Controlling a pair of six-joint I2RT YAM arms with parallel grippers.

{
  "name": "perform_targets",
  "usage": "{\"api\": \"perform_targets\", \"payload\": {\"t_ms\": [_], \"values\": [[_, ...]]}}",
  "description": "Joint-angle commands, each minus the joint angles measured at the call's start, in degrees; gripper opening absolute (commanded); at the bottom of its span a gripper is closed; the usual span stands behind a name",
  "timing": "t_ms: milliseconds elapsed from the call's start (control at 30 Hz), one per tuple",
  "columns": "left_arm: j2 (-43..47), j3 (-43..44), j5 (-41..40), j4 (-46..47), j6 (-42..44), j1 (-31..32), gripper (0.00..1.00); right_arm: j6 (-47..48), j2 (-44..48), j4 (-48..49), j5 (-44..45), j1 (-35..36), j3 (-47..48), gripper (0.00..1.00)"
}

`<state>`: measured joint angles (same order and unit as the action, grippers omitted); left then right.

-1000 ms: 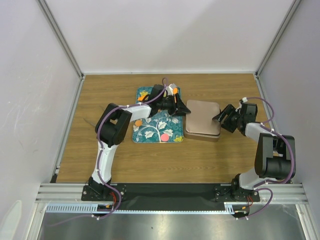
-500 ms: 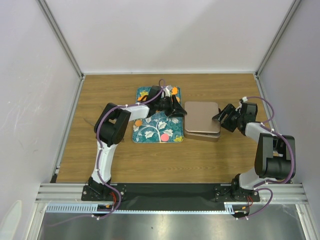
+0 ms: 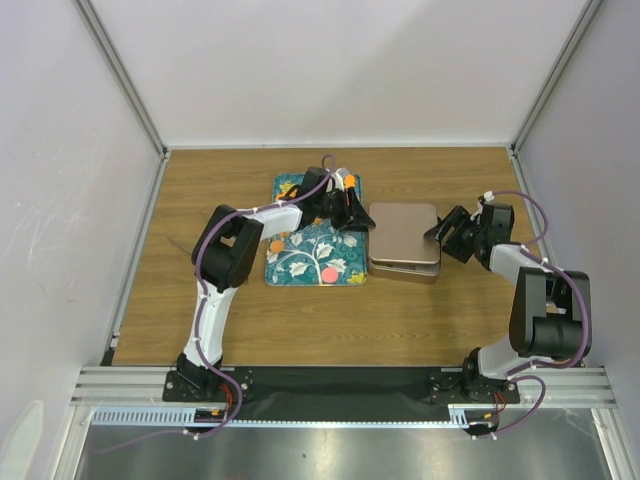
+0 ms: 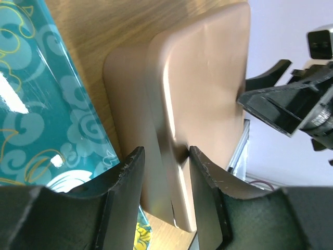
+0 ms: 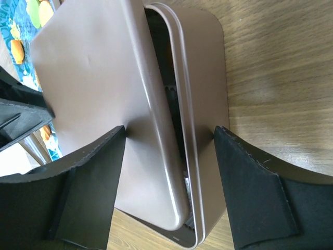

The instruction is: Pack the cookies

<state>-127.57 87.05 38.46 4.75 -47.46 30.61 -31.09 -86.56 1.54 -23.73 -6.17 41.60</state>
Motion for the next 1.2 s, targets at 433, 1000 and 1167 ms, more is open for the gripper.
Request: {"api": "perform_targets", "payload": {"t_ms": [433, 1000, 1167], "values": [[-2.42, 7.96, -4.18, -10.02, 8.96, 3.05, 0.45, 2.35, 1.75, -0.66, 1.84, 2.13, 2.16, 0.74], [-5.85, 17.1, -5.59, -22.15, 18.72, 4.81, 0.44, 3.05, 2.1, -1.28, 2.19, 3.19, 2.87, 0.74], [-6.29, 18.15, -6.2, -23.82, 20.12, 5.34, 0.44, 3.23, 1.84, -1.28, 1.93, 3.54, 3.13, 0.74]]}}
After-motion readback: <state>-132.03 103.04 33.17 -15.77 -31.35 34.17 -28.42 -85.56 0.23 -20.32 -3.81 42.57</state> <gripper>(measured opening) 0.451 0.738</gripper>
